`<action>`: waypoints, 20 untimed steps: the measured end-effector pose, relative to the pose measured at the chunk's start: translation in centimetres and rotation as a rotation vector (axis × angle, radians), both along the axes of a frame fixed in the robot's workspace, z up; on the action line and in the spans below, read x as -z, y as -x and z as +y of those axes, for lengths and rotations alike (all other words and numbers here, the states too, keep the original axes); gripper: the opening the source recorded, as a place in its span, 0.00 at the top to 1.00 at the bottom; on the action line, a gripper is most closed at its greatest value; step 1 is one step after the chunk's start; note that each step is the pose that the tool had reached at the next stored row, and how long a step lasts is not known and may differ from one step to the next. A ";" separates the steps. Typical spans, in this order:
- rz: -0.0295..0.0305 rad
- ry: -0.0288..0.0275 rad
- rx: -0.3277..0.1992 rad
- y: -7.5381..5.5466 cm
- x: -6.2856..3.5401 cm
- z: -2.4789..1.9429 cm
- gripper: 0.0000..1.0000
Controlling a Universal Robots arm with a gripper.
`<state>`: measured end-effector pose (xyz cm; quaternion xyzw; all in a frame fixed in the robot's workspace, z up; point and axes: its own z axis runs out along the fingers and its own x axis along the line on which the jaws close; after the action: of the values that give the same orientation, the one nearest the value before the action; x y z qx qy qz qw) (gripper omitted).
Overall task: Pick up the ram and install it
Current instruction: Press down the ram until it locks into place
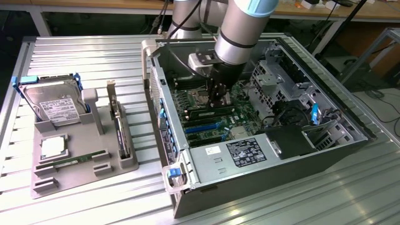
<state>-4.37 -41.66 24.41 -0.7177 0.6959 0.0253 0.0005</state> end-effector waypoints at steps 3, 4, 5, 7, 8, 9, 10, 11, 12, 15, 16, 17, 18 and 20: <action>-0.0007 0.0015 0.000 2.0 -0.02 0.00 0.89; -0.0008 0.0017 0.000 2.4 -0.02 0.00 0.89; -0.0010 0.0020 0.000 2.8 -0.03 0.00 0.89; -0.0014 0.0024 0.000 3.6 -0.02 0.00 0.89; -0.0018 0.0025 0.000 3.9 -0.02 0.00 0.89; -0.0017 0.0025 0.000 3.9 -0.02 0.01 0.89; -0.0017 0.0026 0.000 3.9 0.00 0.00 0.89; -0.0017 0.0025 0.000 3.9 0.08 0.00 0.89; -0.0018 0.0026 0.000 4.0 0.35 0.05 0.89; -0.0016 0.0031 0.000 4.0 0.94 0.11 0.89; -0.0014 0.0037 0.000 4.0 1.11 0.10 0.89; -0.0012 0.0042 0.000 4.0 1.30 0.10 0.89; -0.0012 0.0048 0.000 4.0 1.44 0.10 0.89; -0.0016 0.0061 0.000 4.0 1.50 0.11 0.89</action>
<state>-8.35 -41.55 22.90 -0.7177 0.6960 0.0227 -0.0012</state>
